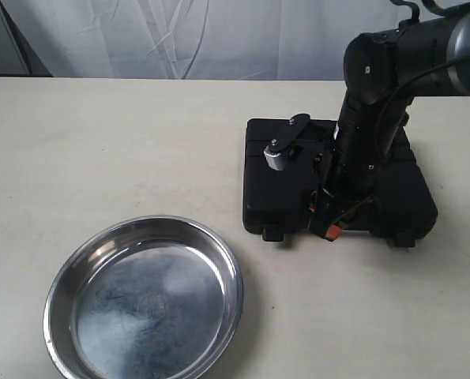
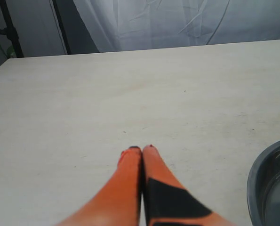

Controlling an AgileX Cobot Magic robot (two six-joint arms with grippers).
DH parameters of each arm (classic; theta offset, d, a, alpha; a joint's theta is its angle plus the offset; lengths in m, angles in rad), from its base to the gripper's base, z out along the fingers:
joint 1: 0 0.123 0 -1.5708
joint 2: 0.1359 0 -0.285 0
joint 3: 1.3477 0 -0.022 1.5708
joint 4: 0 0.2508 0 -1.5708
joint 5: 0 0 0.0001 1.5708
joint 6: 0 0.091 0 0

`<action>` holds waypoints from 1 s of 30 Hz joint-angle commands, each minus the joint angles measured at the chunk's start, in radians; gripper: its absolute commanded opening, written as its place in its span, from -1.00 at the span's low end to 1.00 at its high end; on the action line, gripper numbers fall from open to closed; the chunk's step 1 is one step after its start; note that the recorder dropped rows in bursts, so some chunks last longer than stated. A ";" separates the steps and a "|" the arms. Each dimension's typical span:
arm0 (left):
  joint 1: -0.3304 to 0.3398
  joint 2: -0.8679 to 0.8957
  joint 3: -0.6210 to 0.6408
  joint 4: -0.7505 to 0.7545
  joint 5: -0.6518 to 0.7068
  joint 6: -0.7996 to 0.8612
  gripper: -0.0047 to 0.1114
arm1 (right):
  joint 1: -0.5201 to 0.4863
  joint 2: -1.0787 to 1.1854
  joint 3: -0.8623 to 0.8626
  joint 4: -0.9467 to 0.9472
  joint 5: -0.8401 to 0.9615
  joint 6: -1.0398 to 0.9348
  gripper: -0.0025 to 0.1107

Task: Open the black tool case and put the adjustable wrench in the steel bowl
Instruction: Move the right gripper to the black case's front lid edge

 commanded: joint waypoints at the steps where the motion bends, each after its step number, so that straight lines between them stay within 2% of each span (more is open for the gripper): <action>1: -0.004 0.006 -0.005 0.003 -0.015 -0.001 -0.92 | 0.001 0.040 -0.006 -0.022 -0.043 0.000 -0.19; 8: -0.004 0.006 -0.005 0.003 -0.015 -0.001 -0.92 | 0.001 0.079 -0.006 -0.047 -0.094 0.013 -0.23; 17: -0.004 0.006 -0.005 0.003 -0.015 -0.001 -0.92 | 0.001 0.013 -0.006 -0.046 -0.049 0.069 -0.29; 25: -0.004 0.006 -0.005 0.003 -0.015 -0.001 -0.92 | 0.001 0.011 -0.006 -0.113 -0.170 0.067 -0.29; 30: -0.004 0.006 -0.005 0.003 -0.015 -0.001 -0.92 | 0.001 0.068 -0.006 -0.109 -0.150 0.060 -0.14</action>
